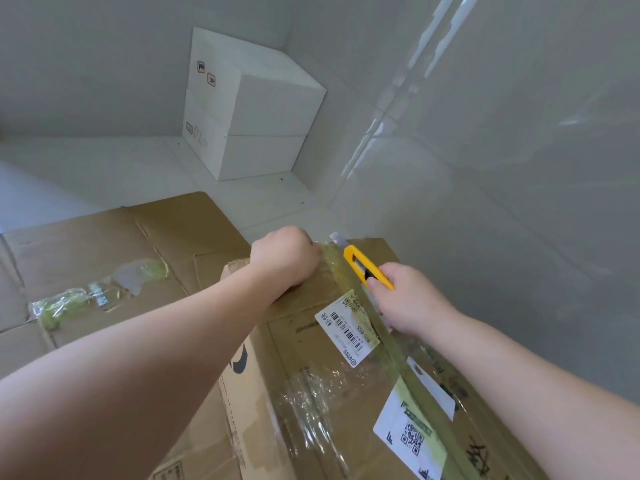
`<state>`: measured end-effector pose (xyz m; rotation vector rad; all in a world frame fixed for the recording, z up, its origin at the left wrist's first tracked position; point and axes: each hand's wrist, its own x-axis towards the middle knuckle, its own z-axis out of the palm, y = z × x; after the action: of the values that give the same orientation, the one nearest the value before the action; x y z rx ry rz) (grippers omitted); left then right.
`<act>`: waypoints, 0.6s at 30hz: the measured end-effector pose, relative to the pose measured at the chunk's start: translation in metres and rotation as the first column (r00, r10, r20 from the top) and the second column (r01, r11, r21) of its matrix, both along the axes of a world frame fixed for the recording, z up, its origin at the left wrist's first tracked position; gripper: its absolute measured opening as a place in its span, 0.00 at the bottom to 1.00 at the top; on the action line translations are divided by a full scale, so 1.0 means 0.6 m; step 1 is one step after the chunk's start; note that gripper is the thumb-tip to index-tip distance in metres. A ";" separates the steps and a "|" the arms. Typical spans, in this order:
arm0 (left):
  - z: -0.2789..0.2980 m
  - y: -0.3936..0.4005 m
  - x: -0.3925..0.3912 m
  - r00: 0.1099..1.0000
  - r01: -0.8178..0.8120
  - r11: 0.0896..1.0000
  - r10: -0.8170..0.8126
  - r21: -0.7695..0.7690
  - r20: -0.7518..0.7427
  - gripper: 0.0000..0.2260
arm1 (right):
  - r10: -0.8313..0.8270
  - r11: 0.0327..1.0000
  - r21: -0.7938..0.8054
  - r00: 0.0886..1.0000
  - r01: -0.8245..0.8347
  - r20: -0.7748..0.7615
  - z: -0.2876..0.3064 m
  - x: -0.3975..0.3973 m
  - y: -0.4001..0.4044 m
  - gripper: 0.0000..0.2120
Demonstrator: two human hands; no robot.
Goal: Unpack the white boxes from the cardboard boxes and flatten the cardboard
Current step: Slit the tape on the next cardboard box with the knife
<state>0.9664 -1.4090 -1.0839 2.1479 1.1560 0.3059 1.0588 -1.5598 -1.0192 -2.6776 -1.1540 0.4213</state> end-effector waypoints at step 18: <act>-0.010 -0.008 0.000 0.999 0.003 0.995 -0.007 0.104 0.042 0.09 | 0.123 0.956 -0.283 0.978 -0.072 0.167 0.005 -0.020 0.060 0.13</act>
<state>0.9662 -1.4139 -1.0898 2.2232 1.1333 0.4160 1.0469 -1.5240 -1.0160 -2.9601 -1.3770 0.3824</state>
